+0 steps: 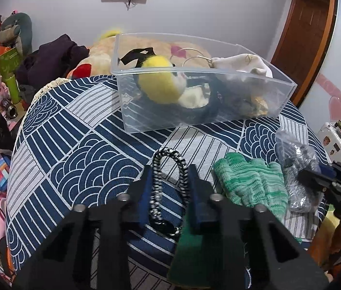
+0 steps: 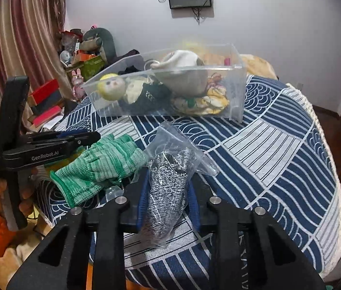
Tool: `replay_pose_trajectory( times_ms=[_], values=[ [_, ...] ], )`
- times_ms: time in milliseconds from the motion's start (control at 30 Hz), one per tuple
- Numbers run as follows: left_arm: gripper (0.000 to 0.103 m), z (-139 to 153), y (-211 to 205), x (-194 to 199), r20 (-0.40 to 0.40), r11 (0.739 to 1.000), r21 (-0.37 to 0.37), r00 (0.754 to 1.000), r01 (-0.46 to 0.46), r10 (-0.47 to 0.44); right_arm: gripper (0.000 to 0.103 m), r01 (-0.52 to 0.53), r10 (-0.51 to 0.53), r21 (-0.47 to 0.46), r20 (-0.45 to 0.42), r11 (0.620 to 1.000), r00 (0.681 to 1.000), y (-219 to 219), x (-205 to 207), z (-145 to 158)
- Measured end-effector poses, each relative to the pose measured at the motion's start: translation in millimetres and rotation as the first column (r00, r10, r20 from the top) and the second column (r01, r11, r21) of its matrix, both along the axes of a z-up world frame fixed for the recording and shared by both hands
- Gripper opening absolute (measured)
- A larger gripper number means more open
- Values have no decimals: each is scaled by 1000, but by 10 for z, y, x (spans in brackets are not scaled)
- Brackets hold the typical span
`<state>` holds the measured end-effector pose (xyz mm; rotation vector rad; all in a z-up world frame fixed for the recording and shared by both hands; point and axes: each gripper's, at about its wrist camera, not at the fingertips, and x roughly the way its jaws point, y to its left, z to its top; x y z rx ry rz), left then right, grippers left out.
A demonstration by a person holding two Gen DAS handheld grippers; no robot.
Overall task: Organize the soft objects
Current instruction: 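Grasp the braided bracelet with the left gripper while the right grasps the yarn bag, then drop the bracelet into the box with the left gripper while the right drops the yarn bag in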
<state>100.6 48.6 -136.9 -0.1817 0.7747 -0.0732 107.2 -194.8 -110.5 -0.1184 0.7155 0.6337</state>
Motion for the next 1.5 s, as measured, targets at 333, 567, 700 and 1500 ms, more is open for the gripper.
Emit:
replay_pose_trajectory(
  times_ms=[333, 567, 700, 1500],
  values=[
    [12, 279, 17, -98, 73, 1000, 12, 997, -4, 3, 23, 52, -55, 57, 46, 997, 997, -122, 69, 267],
    [12, 707, 46, -118, 182, 1000, -6, 983, 0, 1, 23, 67, -81, 109, 123, 992, 989, -150, 126, 573],
    [12, 915, 34, -54, 227, 1000, 8, 974, 5, -7, 23, 69, -89, 128, 162, 989, 983, -117, 201, 711],
    [12, 916, -157, 837, 197, 998, 65, 980, 15, -28, 23, 105, -92, -53, 208, 993, 974, 325, 928, 650]
  ],
)
